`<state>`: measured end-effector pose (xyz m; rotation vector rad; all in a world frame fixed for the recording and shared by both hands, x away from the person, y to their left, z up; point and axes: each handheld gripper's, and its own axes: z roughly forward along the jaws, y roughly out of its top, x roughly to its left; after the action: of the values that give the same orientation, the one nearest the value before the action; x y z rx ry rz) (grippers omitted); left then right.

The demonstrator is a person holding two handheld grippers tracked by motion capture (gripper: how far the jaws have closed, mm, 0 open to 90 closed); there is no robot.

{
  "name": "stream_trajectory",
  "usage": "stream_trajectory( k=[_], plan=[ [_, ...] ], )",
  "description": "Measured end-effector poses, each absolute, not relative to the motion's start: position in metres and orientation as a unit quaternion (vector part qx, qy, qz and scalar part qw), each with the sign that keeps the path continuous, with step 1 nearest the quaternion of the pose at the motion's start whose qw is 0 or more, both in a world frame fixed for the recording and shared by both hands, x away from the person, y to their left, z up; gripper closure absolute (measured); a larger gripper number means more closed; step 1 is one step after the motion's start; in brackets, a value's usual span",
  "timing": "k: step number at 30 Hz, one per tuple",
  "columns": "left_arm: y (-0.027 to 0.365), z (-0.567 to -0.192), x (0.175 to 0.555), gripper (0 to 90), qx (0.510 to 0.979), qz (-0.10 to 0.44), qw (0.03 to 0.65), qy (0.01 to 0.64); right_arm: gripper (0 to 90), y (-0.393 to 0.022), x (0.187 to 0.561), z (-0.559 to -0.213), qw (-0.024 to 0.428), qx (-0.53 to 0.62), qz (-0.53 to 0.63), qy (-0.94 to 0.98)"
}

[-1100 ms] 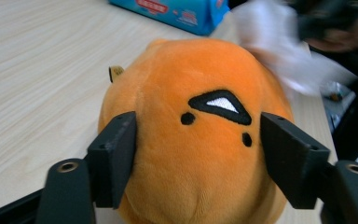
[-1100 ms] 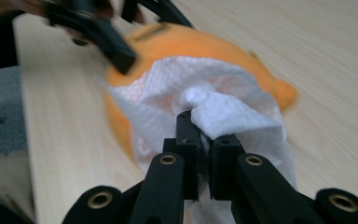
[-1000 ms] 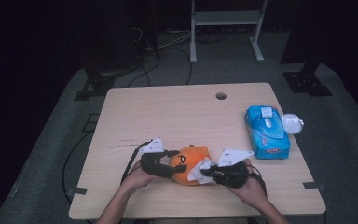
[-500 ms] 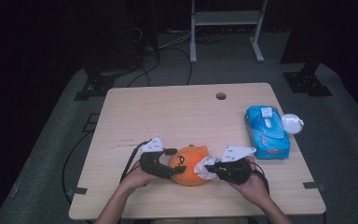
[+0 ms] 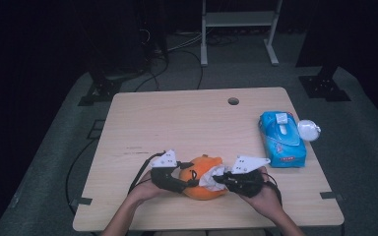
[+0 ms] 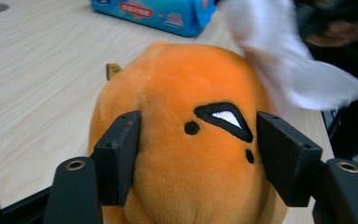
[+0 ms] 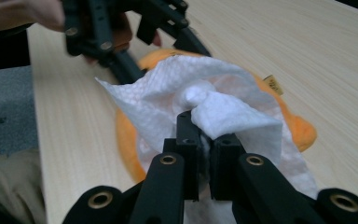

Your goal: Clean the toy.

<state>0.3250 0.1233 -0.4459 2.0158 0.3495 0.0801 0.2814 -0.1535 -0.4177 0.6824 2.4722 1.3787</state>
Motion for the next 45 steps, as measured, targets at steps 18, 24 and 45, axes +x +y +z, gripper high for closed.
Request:
stream_trajectory(
  k=[18,24,45],
  plan=[
    [0.13,-0.436,0.332,16.9,0.836,0.009,0.523,0.169,84.0,-0.168,0.289,-0.43,0.071,0.273,0.451,0.847],
    [0.124,-0.442,0.33,30.0,0.841,0.008,0.52,0.148,83.9,-0.169,0.28,-0.422,0.064,0.245,0.456,0.853],
    [0.128,-0.446,0.33,34.7,0.853,0.011,0.505,0.132,84.0,-0.167,0.291,-0.426,0.082,0.277,0.47,0.834]
  ],
)
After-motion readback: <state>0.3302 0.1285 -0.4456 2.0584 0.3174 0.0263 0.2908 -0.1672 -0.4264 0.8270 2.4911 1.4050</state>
